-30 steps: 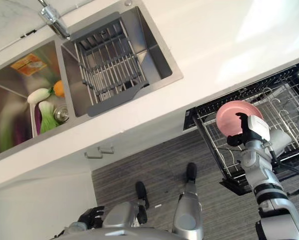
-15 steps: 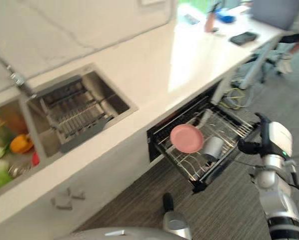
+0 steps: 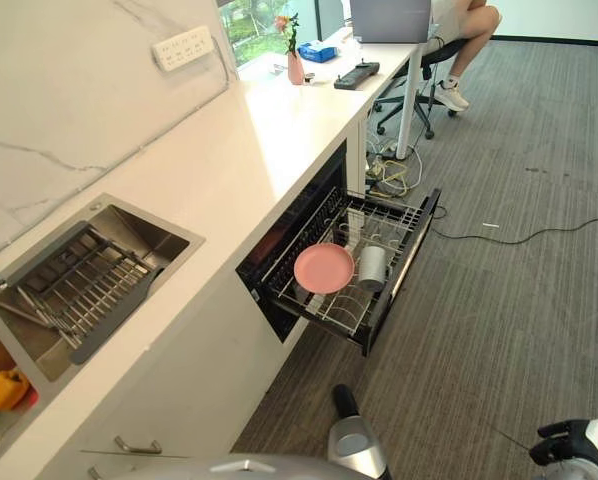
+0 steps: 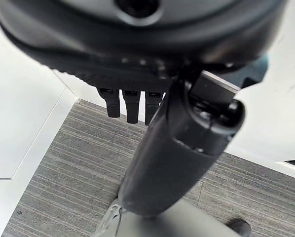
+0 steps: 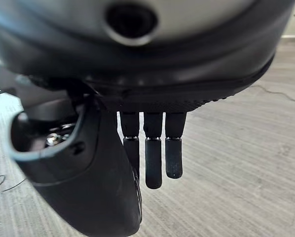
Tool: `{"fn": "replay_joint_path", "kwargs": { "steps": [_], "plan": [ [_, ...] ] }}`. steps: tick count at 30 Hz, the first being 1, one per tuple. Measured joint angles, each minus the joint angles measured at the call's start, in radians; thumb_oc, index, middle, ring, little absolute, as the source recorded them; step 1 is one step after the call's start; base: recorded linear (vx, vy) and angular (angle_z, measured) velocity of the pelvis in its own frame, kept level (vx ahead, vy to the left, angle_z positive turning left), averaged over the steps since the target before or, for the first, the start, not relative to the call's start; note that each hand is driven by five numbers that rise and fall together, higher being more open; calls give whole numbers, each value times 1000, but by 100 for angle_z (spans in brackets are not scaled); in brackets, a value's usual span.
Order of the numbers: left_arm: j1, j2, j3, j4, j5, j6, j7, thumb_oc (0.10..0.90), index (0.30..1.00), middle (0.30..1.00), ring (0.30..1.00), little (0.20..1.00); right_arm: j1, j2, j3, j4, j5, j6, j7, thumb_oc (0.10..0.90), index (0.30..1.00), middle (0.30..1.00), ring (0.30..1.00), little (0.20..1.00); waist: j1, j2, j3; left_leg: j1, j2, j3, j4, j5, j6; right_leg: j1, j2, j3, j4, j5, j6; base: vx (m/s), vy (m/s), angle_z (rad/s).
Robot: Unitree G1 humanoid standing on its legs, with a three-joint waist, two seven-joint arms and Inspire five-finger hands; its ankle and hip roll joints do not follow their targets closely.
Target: Place the dishes in the dishwasher.
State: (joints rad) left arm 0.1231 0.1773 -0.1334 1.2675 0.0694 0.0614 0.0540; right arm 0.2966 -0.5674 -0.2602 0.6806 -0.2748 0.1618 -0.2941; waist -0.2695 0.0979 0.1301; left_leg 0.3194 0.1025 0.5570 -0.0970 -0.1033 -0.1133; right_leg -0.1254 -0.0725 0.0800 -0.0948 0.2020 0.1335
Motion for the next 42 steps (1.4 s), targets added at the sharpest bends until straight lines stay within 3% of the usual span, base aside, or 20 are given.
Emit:
{"fn": "replay_joint_path", "kwargs": {
  "steps": [1, 2, 3, 4, 7, 9, 11, 13, 15, 16, 17, 18, 19, 20, 21, 24, 30, 38, 39, 42],
  "plan": [
    [17, -7, -5, -4, -2, -3, 0, 800, 900, 900, 900, 900, -12, 13, 15, -5, -1, -8, -3, 400, 300, 300, 300, 300, 18, 18, 3, -14, 6, -16, 3, 11, 16, -8, -2, -1, 14, -6, 8, -132, -142, 17],
    [38, 4, 0, -45, -7, -50, 1, 800, 900, 900, 900, 900, -47, 55, 24, 16, 0, 6, -41, 400, 300, 300, 300, 300, 62, 9, 2, -77, 29, -66, 55, 13, 10, -59, -10, -40, 111, -25, 16, -151, -182, 106],
    [32, 21, 7, -52, -25, -71, 1, 800, 900, 900, 900, 900, -46, 75, 88, 51, 2, 23, -43, 400, 300, 300, 300, 300, 66, 9, -4, -139, 49, -166, 95, 2, 0, -40, -36, -102, 129, -39, 0, -51, -109, 209],
    [8, 38, 22, -41, -37, -71, -5, 800, 900, 900, 900, 900, -72, 31, 251, 79, 2, 6, 3, 400, 300, 300, 300, 300, 110, 17, -1, -190, 48, -244, 81, 9, 15, -32, -54, -164, 110, -56, -21, -57, -122, 237],
    [-21, 26, 22, -11, -66, -41, -12, 800, 900, 900, 900, 900, -180, 18, 279, 80, 10, -44, 18, 400, 300, 300, 300, 300, 159, 36, 6, -216, 46, -268, 61, 30, -1, -24, -67, -193, 70, -59, -26, -48, -79, 140],
    [12, 0, 17, -9, -83, -26, -24, 800, 900, 900, 900, 900, -345, -15, 236, 156, 53, -25, -4, 400, 300, 300, 300, 300, 242, 55, 31, -236, 56, -283, 61, 58, 19, -31, -72, -230, 68, -51, -35, -74, -86, 105],
    [25, 1, -55, -45, -99, -19, -34, 800, 900, 900, 900, 900, -360, -49, 241, 168, 87, -56, -14, 400, 300, 300, 300, 300, 245, 43, 55, -300, 48, -345, 87, 74, 21, -12, -102, -299, 27, -49, -28, -95, -44, 106],
    [47, -1, -60, -73, -100, -17, -43, 800, 900, 900, 900, 900, -396, -42, 236, 187, 111, -55, -21, 400, 300, 300, 300, 300, 258, 39, 78, -310, 46, -346, 75, 76, 26, -18, -111, -304, 21, -50, -8, -79, 0, 44],
    [54, 15, -133, -159, -105, -17, -41, 800, 900, 900, 900, 900, -475, -23, 215, 227, 196, -60, -35, 400, 300, 300, 300, 300, 279, 67, 99, -424, 74, -387, 100, 84, 33, -151, -110, -295, 308, -133, -58, -128, -1, 79],
    [55, 38, -146, -194, -110, -24, -46, 800, 900, 900, 900, 900, -483, -9, 212, 236, 219, -58, -45, 400, 300, 300, 300, 300, 278, 49, 102, -449, 47, -411, 86, 75, 22, -146, -143, -296, 325, -216, -55, -83, -9, 110],
    [21, 43, -168, -230, -125, -38, -44, 800, 900, 900, 900, 900, -524, -21, 213, 245, 242, -54, -58, 400, 300, 300, 300, 300, 286, 50, 146, -463, 36, -427, 85, 97, 6, -135, -158, -326, 268, -180, -56, -101, -31, 85],
    [-8, 25, -173, -243, -141, -39, -55, 800, 900, 900, 900, 900, -586, -42, 212, 244, 245, -64, -70, 400, 300, 300, 300, 300, 288, 90, 189, -450, 37, -432, 67, 117, 6, -111, -136, -338, 187, -162, -47, -73, -26, 39],
    [-8, 25, -173, -243, -141, -39, -55, 800, 900, 900, 900, 900, -586, -42, 212, 244, 245, -64, -70, 400, 300, 300, 300, 300, 288, 90, 189, -450, 37, -432, 67, 117, 6, -111, -136, -338, 187, -162, -47, -96, -36, 29],
    [-22, 6, -172, -242, -149, -41, -47, 800, 900, 900, 900, 900, -631, -78, 291, 200, 245, -67, -64, 400, 300, 300, 300, 300, 288, 132, 204, -434, 43, -435, 32, 154, 2, -94, -131, -378, 123, -93, -47, -29, -18, 24],
    [-38, 4, -173, -241, -147, -38, -44, 800, 900, 900, 900, 900, -648, -80, 301, 198, 245, -71, -62, 400, 300, 300, 300, 300, 296, 140, 215, -437, 40, -435, 29, 158, 8, -78, -129, -383, 94, -87, -41, -37, -23, 29],
    [-38, 7, -159, -245, -160, -43, -41, 800, 900, 900, 900, 900, -681, -82, 347, 199, 237, -79, -66, 400, 300, 300, 300, 300, 303, 138, 231, -442, 26, -454, 18, 184, 15, -25, -127, -407, -5, -55, -23, -42, -16, 22],
    [-25, 82, -156, -342, -189, -53, -50, 800, 900, 900, 900, 900, -734, -142, 437, 198, 232, -75, -56, 400, 300, 300, 300, 300, 319, 79, 271, -487, 7, -494, 7, 244, 23, -49, -139, -437, -5, -3, -29, -57, -7, 22],
    [-31, 102, -150, -370, -215, -62, -39, 800, 900, 900, 900, 900, -833, -236, 548, 213, 150, -77, -51, 400, 300, 300, 300, 300, 326, 82, 295, -500, 10, -507, 6, 237, 17, -54, -135, -453, -4, -1, -33, 16, -10, 5],
    [-31, 103, -149, -374, -215, -63, -39, 800, 900, 900, 900, 900, -844, -248, 567, 224, 137, -82, -49, 442, 364, 364, 364, 364, 328, 82, 298, -500, 10, -508, 6, 236, 16, -54, -135, -454, -4, -1, -34, 0, 0, 0],
    [-31, 103, -134, -380, -215, -72, -42, 800, 900, 900, 900, 900, -862, -273, 583, 267, 61, -110, -40, 461, 392, 392, 392, 392, 343, 81, 302, -500, 12, -510, 6, 238, 15, -54, -134, -453, -4, -2, -34, 0, 0, 0]
  ]
}}
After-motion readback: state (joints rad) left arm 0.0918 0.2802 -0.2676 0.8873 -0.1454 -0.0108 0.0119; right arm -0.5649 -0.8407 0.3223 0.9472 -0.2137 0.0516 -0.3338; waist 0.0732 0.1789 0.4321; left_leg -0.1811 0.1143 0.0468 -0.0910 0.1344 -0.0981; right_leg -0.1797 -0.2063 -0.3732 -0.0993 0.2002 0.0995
